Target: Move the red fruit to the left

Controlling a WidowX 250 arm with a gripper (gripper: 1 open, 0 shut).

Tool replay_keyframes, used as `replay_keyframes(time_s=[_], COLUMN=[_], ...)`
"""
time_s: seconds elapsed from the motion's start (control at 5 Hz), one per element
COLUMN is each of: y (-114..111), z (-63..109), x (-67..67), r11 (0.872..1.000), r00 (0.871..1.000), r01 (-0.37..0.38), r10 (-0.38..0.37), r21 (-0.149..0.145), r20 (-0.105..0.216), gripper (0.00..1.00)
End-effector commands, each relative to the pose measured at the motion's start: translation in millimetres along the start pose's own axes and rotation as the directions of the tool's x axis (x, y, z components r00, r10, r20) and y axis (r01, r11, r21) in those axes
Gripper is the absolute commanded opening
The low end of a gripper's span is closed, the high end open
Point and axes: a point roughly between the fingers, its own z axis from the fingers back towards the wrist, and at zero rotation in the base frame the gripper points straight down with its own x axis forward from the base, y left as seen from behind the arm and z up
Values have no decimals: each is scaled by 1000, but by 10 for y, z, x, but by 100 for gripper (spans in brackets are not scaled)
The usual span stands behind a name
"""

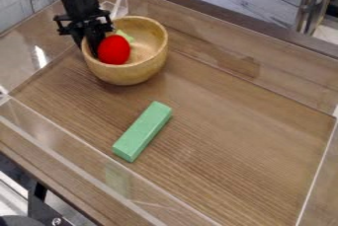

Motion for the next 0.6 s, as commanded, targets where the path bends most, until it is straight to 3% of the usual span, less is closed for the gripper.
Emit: replay_keyframes(time_s=[0.0,0.2,0.4], y=[181,167,80], z=[-77,-86,-110], x=[-160,-213,-274], r11=[999,999,996], r00=[999,998,996], r01=[-11,-16,-69], r10=[13,19,72], r21=[43,50,51], r20=[-44,-55,-58], gripper=[0,0,0])
